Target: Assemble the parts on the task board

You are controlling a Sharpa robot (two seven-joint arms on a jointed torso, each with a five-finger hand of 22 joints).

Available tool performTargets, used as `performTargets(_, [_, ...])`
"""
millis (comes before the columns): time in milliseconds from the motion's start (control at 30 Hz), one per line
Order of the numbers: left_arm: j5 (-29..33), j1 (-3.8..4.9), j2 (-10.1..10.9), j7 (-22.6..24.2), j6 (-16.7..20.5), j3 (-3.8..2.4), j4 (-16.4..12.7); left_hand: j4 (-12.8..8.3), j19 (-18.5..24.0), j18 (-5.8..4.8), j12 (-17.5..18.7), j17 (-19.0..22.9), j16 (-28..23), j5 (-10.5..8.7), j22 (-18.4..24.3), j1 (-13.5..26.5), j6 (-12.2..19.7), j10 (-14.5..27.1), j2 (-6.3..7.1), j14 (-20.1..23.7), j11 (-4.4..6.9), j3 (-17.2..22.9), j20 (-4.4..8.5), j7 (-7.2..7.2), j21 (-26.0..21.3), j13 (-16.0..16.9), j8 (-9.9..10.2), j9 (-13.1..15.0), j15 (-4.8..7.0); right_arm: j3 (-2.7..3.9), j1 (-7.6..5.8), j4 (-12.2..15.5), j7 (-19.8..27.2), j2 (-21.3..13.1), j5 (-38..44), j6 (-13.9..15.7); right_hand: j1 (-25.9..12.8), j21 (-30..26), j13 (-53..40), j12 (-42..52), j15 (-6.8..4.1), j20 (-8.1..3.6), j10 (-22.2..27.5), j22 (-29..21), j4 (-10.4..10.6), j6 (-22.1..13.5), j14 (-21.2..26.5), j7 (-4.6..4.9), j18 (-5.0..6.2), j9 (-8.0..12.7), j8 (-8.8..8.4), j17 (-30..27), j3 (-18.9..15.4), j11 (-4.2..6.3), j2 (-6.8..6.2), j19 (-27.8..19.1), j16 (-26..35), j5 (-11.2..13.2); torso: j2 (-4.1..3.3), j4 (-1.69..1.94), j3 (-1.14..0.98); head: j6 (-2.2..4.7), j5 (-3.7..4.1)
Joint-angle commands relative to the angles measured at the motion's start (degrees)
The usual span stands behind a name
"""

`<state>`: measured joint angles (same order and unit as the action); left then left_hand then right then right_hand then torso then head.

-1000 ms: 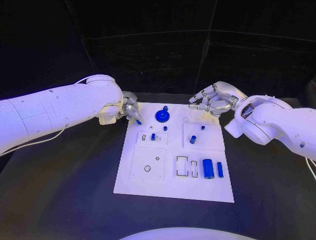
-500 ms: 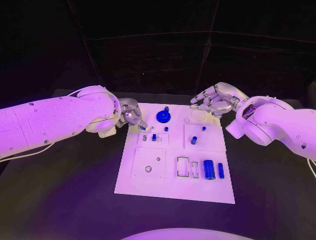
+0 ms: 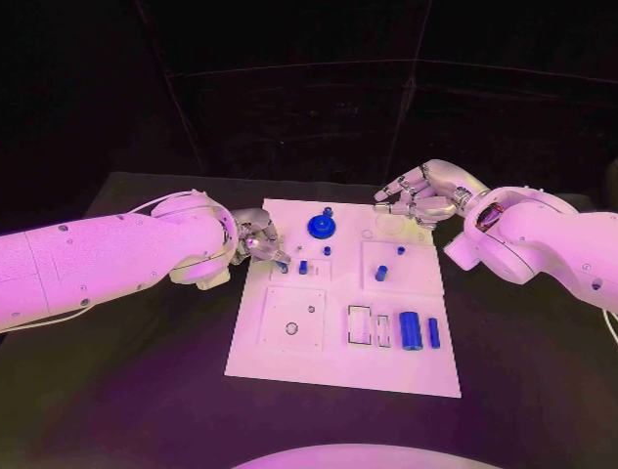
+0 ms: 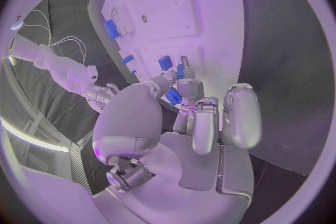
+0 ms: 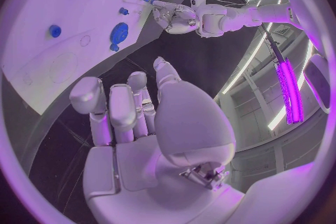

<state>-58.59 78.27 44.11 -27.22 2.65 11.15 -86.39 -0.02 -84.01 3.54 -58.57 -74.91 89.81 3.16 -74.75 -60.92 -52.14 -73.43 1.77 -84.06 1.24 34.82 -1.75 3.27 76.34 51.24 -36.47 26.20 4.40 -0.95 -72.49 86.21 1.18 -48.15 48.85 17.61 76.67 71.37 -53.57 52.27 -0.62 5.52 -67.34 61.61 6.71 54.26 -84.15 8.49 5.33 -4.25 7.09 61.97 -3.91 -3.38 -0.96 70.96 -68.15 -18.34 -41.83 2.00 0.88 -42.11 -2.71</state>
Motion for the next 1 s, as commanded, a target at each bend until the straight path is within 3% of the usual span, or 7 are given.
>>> performTargets(33, [-2.03, -0.19, 0.0, -0.56, 1.06, 0.0, -0.11, -6.96, -0.45, 0.14, -0.38, -15.09, 0.19, 0.05, -0.02, 0.07, -0.12, -0.29, -0.64, -5.94, 0.03, 7.26, 0.15, -0.23, -0.16, 0.05, -0.32, 0.02, 0.27, 0.03, -0.1, 0.05, 0.28, -0.03, 0.07, -0.39, 0.08, -0.27, 0.06, -0.06, -0.26, 0.0, 0.21, -0.06, -0.11, -0.39, -0.01, -0.01, 1.11, 0.05, 0.33, -0.06, -0.1, -0.06, 0.31, -0.55, 0.19, -0.21, -0.04, -0.06, -0.03, -0.17, -0.05])
performTargets(900, [-2.55, -0.58, -0.5, -1.63, -3.46, 0.16, -0.38, -7.32, -0.49, 0.13, -0.41, -15.09, 0.19, 0.18, -0.09, 0.5, -0.11, -0.35, -0.26, -5.94, 0.12, 8.05, 0.24, -0.33, -0.15, 0.04, -0.74, 0.06, 0.37, 0.03, -0.09, 0.1, 0.33, -0.04, 0.07, -0.37, 0.08, -0.27, 0.06, -0.06, -0.26, 0.0, 0.21, -0.06, -0.11, -0.39, -0.01, -0.01, 1.11, 0.05, 0.33, -0.06, -0.1, -0.06, 0.31, -0.55, 0.19, -0.21, 0.0, -0.06, -0.08, -0.44, 0.03])
performTargets(1000, [-2.55, -0.57, -0.55, -1.63, -3.67, 0.16, -0.32, -7.45, -0.55, 0.1, -0.63, -15.09, 0.19, 0.35, -0.26, 1.05, -0.25, -0.53, 0.24, -5.94, 0.19, 8.31, 0.29, -0.43, -0.03, 0.26, -1.14, 0.12, 0.4, 0.03, -0.09, 0.12, 0.32, -0.06, 0.07, -0.35, 0.08, -0.27, 0.06, -0.06, -0.26, 0.0, 0.21, -0.06, -0.11, -0.39, -0.01, -0.01, 1.11, 0.05, 0.33, -0.06, -0.1, -0.06, 0.31, -0.55, 0.19, -0.21, -0.03, -0.03, -0.07, -0.45, 0.08])
